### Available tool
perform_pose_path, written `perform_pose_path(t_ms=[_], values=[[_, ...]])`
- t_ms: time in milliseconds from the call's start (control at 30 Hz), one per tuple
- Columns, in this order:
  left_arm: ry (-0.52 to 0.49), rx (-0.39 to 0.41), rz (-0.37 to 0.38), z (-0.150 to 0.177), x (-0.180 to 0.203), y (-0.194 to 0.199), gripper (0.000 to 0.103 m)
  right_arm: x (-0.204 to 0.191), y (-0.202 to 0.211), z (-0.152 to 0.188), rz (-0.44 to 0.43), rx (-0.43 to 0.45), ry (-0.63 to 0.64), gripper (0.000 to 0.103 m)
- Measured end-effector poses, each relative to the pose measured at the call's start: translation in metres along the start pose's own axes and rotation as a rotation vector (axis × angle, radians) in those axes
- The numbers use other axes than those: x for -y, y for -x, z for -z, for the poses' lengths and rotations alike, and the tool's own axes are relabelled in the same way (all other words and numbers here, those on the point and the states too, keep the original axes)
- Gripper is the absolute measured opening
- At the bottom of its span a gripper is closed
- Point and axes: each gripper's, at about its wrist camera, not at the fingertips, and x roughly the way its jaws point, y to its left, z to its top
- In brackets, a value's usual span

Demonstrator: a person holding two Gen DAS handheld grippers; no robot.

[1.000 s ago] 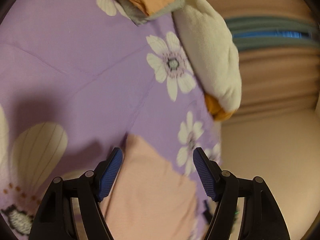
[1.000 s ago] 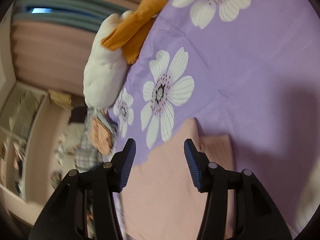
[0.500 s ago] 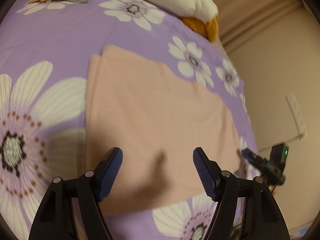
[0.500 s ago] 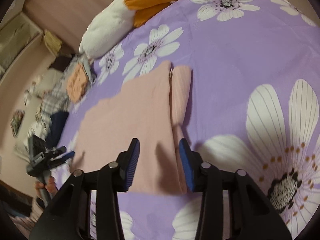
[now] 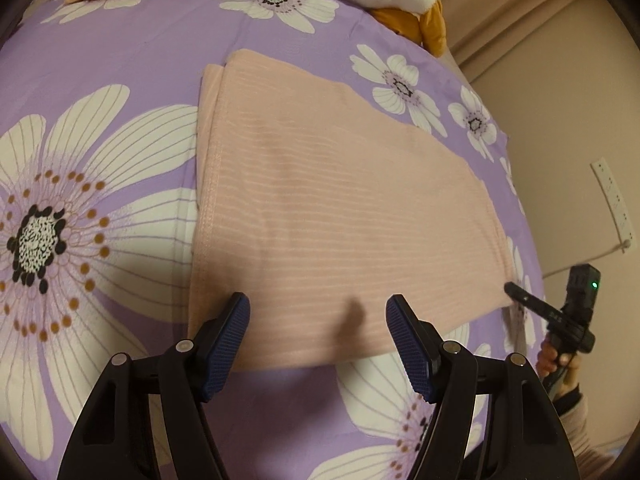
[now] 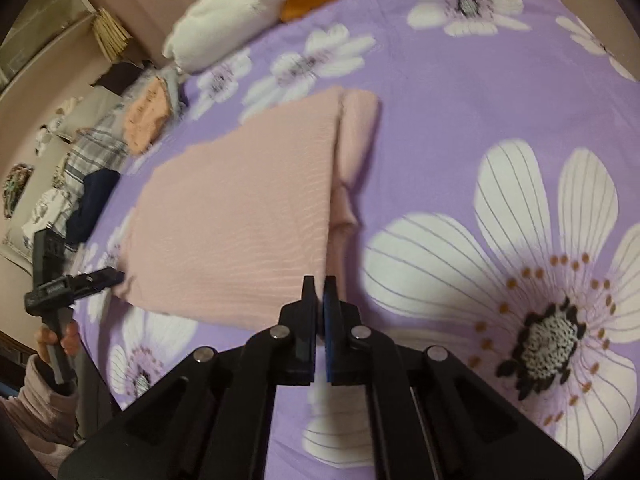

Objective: Fold small clothes
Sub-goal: 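Move the open left gripper to the side edge of the folded shirt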

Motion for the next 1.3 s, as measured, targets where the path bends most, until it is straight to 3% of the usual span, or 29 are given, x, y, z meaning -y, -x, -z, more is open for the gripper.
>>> perform_pose_path(t_ms=[200, 267, 300, 433, 633, 867, 1300], values=[[0.021, 0.025, 0.014, 0.009, -0.005, 0.018, 0.071, -0.005, -0.010, -0.005, 0.061, -0.046, 0.007, 0.010], [0.029, 0.043, 0.020, 0.012, -0.009, 0.027, 0.071, -0.005, -0.002, -0.006, 0.085, -0.022, -0.008, 0.023], [0.039, 0.053, 0.023, 0.013, -0.013, 0.031, 0.071, -0.004, 0.003, -0.005, 0.092, -0.006, -0.008, 0.023], [0.108, 0.086, 0.021, 0.011, -0.034, 0.035, 0.071, -0.014, 0.016, -0.007, 0.076, 0.037, -0.004, 0.028], [0.220, 0.094, 0.112, -0.004, -0.058, 0.021, 0.071, -0.046, 0.010, -0.013, -0.014, 0.057, 0.030, 0.036], [0.243, 0.094, 0.193, -0.030, -0.055, 0.000, 0.072, -0.084, -0.024, -0.024, -0.106, 0.019, 0.072, 0.038], [0.167, 0.068, 0.207, -0.071, -0.039, -0.031, 0.072, -0.137, -0.100, -0.066, -0.168, -0.040, 0.139, 0.038]])
